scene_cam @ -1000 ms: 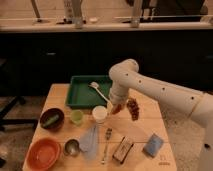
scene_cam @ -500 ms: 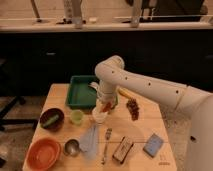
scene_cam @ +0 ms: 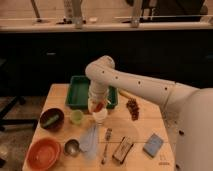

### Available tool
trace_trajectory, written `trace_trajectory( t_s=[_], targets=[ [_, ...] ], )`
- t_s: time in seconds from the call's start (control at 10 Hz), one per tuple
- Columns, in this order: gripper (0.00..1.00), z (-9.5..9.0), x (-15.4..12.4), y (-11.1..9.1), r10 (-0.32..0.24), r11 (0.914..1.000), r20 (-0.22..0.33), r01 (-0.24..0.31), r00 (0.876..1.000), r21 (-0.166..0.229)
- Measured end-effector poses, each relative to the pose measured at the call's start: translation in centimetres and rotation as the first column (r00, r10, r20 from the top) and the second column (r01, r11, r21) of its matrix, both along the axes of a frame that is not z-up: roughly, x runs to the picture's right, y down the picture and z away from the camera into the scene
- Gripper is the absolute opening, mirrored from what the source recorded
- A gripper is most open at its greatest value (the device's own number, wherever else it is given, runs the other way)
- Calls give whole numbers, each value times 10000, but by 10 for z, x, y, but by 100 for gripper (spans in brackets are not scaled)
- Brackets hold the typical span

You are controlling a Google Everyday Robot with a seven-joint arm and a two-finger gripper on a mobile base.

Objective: Place apple in plastic cup

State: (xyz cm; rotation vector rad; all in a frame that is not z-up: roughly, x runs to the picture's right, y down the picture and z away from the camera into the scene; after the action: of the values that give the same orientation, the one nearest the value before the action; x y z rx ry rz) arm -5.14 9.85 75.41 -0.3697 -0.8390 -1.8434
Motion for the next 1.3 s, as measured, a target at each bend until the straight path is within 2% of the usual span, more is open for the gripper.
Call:
trace_trajectory(
  t_s=[0.2,0.8,1.0,1.3],
  targets=[
    [0,2,-15,2,234,9996,-166,-237,9996,-163],
    [0,3,-12,4,253,9993,-224,-259,9994,-253],
    [0,11,-8,15,332,9985,-180,-340,9993,-439],
    [0,7,-34,13,74,9991,189,-66,9998,-429]
  ],
)
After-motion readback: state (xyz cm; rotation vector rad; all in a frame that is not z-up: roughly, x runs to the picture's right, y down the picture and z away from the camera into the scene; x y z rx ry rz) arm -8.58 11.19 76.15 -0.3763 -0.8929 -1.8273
